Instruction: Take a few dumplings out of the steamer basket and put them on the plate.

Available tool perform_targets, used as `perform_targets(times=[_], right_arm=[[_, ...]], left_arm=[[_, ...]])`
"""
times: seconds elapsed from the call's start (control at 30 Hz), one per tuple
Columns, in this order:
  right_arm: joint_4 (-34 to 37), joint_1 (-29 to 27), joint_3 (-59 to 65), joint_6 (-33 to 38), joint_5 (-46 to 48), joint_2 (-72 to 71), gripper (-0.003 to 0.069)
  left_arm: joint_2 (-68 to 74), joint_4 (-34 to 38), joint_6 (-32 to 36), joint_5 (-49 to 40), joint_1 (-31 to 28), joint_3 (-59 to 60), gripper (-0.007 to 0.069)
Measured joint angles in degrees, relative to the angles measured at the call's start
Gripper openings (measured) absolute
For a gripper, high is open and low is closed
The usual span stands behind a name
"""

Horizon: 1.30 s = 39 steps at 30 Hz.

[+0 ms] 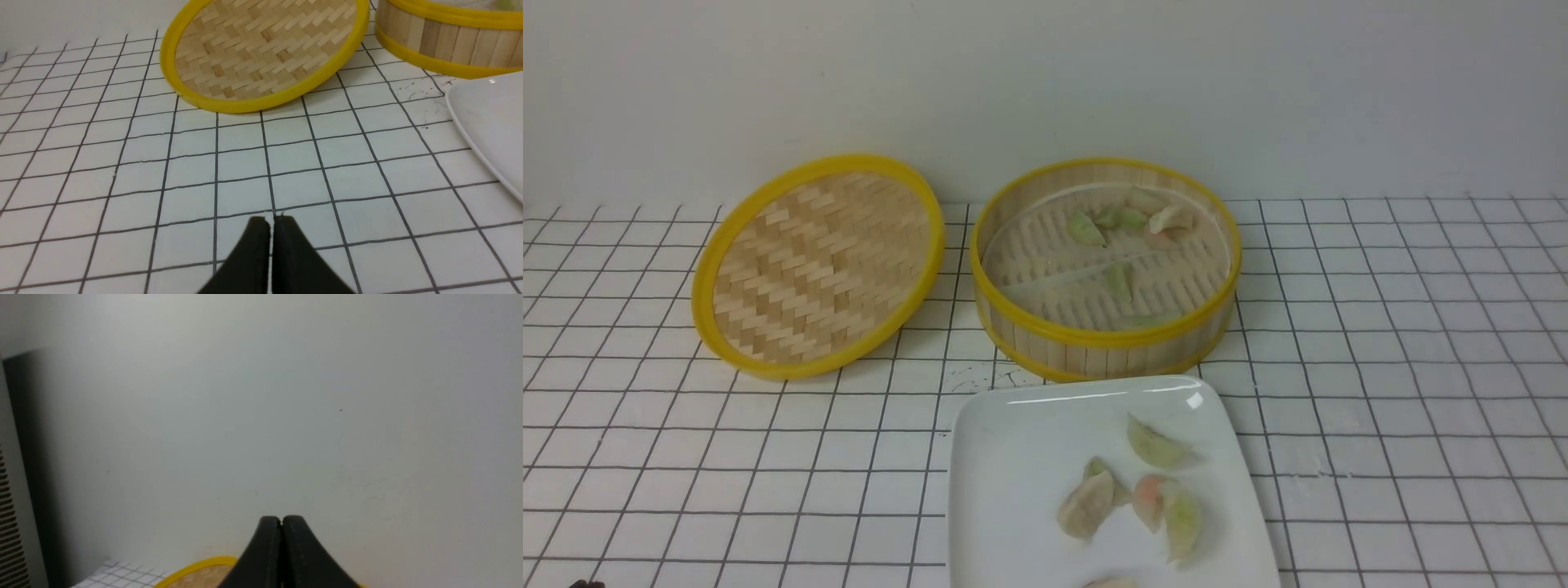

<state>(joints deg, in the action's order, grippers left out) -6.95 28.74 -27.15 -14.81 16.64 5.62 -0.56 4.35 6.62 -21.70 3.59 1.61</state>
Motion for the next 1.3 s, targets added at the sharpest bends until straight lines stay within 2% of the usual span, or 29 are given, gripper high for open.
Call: perform_targets(times=[0.17, 0.37, 0.43, 0.47, 0.5, 0.53, 0.67, 0.8, 1.03, 1.3], right_arm=[[5.7, 0.0, 0.8, 7.6, 0.7, 0.0, -0.0014], [6.3, -0.8, 2.2, 9.3, 4.4, -0.8, -0.0014], [6.3, -3.0, 3.2, 9.3, 5.8, -1.2, -0.0014], [6.4, -6.6, 4.7, 9.3, 7.0, -1.3, -0.0014], [6.4, -7.7, 5.2, 9.3, 7.4, -1.3, -0.0014], [6.4, -12.4, 7.3, 9.3, 8.4, -1.3, -0.0014], [6.4, -22.3, 16.4, 9.3, 10.1, -1.8, -0.0014], [6.4, -26.4, 24.4, 9.2, 10.0, -4.0, -0.0014], [6.9, -27.6, 28.4, 8.7, 5.2, -6.2, -0.0014], [6.9, -27.6, 28.5, 8.7, 4.9, -6.2, -0.0014]], left_arm=[[0.0, 0.0, 0.0, 0.0, 0.0, 0.0, -0.0006], [0.0, 0.0, 0.0, 0.0, 0.0, 0.0, -0.0006], [0.0, 0.0, 0.0, 0.0, 0.0, 0.0, -0.0006], [0.0, 0.0, 0.0, 0.0, 0.0, 0.0, -0.0006], [0.0, 0.0, 0.0, 0.0, 0.0, 0.0, -0.0006], [0.0, 0.0, 0.0, -0.1, 0.0, 0.0, -0.0006], [0.0, 0.0, 0.0, -0.2, 0.0, 0.0, -0.0006], [0.0, 0.0, 0.0, -0.2, 0.0, 0.0, -0.0006], [0.0, 0.0, 0.0, -0.2, 0.0, 0.0, -0.0006], [0.0, 0.0, 0.0, -0.2, 0.0, 0.0, -0.0006]])
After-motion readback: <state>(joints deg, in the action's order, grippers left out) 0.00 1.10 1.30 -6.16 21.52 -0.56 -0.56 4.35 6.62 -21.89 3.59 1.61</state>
